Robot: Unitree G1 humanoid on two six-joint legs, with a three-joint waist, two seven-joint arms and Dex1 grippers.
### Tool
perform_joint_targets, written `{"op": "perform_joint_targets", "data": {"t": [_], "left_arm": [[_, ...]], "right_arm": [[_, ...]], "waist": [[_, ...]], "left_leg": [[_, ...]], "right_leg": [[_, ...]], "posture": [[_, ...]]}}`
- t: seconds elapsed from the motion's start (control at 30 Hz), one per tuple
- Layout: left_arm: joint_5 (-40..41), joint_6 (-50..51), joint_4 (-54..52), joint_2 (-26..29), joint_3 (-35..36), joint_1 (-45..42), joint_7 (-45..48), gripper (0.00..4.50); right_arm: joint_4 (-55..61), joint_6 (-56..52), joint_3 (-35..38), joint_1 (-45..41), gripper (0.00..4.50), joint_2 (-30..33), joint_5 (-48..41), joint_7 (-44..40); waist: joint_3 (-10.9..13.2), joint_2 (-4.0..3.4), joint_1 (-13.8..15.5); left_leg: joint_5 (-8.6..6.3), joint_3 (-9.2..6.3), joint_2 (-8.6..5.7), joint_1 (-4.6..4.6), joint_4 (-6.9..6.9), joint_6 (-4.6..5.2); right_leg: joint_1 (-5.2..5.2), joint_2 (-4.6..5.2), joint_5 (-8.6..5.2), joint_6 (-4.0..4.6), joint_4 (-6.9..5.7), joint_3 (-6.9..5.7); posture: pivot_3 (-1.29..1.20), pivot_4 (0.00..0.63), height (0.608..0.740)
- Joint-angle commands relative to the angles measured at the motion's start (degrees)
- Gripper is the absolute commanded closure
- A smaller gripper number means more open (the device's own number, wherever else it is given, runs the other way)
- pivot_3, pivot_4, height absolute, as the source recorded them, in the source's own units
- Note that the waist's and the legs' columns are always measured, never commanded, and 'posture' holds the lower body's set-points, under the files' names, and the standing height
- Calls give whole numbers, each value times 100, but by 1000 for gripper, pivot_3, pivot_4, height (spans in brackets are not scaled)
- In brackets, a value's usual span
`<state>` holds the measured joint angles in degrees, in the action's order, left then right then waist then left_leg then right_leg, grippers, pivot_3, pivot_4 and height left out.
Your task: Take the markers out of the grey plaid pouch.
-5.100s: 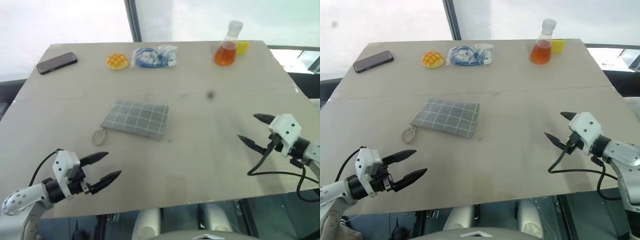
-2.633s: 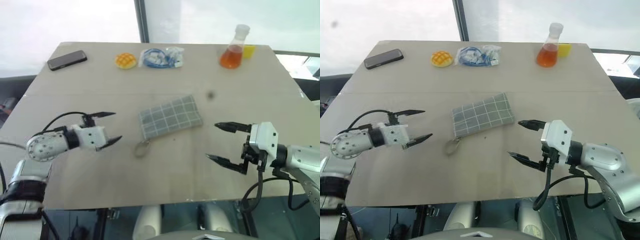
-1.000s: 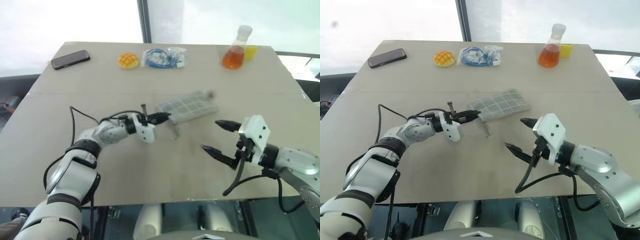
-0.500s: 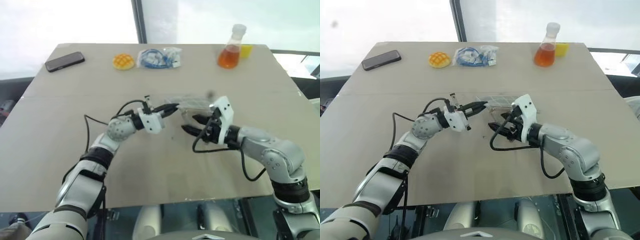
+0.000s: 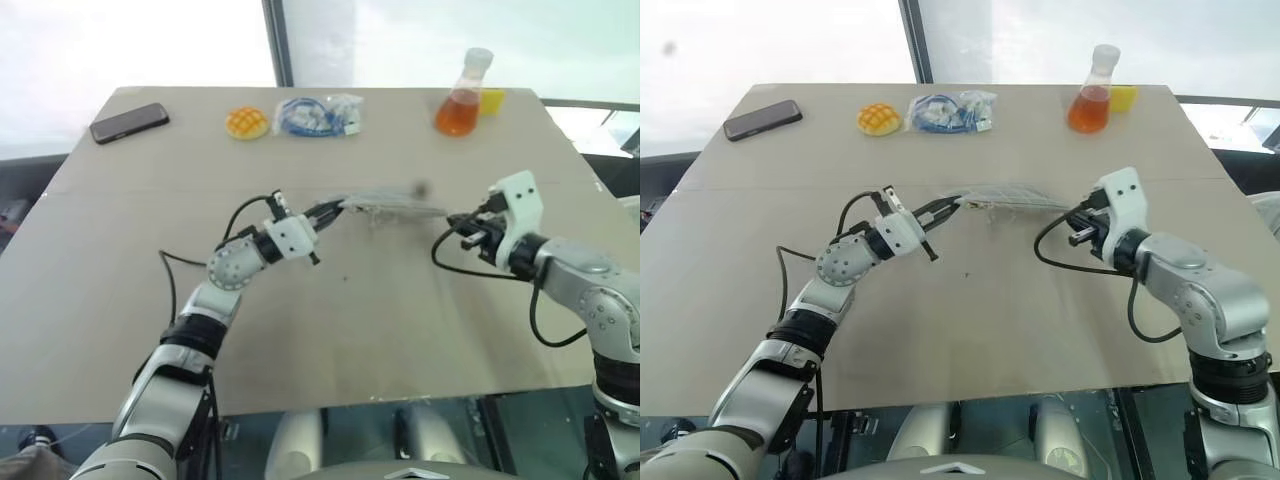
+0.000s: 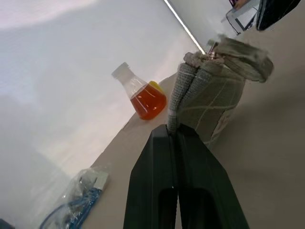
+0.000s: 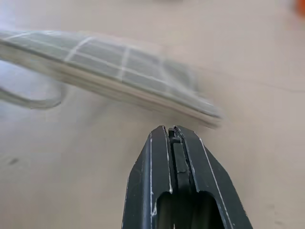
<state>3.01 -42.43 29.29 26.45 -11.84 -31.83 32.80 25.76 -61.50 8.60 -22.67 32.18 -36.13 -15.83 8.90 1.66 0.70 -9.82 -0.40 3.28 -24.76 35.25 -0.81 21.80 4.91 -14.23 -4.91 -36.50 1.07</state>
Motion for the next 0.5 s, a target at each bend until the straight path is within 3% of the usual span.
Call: {"op": "perform_joint_targets", "data": {"t": [0.03, 0.2, 0.3, 0.4, 0.5], "left_arm": [[284, 348, -564, -111, 237, 126, 3, 4500], [274, 560, -812, -159, 351, 271, 55, 4500], [235, 595, -860, -174, 404, 307, 99, 4500], [186, 602, -889, -176, 428, 312, 107, 4500], [143, 619, -929, -175, 454, 325, 93, 4500]], "right_arm": [[101, -60, 205, -56, 4397, 72, 55, 58], [542, -244, -185, -168, 4397, -179, -473, -364], [468, -275, -458, -311, 3605, -853, -483, 2], [360, -429, -443, -455, 2299, -1537, -676, 280], [304, -598, -430, -602, 2299, -1937, -877, 400]], "waist": [[0, 0, -1], [0, 0, -23], [0, 0, -35], [0, 0, -38], [0, -1, 4]], "left_leg": [[0, 0, 0, 0, 0, 0], [0, 0, 0, 1, 0, 0], [0, -2, 1, 2, -1, 0], [0, -1, 1, 1, 0, 0], [0, -2, 0, -2, 0, 0]], "right_leg": [[0, 0, 0, 0, 0, 0], [0, 0, 0, 1, 0, 1], [0, -1, 0, 1, 0, 1], [1, -1, 0, 1, -1, 1], [0, 0, 0, 1, 2, 0]], "posture": [[0, 150, 740], [0, 150, 740], [0, 150, 740], [0, 150, 740], [0, 150, 740]]}}
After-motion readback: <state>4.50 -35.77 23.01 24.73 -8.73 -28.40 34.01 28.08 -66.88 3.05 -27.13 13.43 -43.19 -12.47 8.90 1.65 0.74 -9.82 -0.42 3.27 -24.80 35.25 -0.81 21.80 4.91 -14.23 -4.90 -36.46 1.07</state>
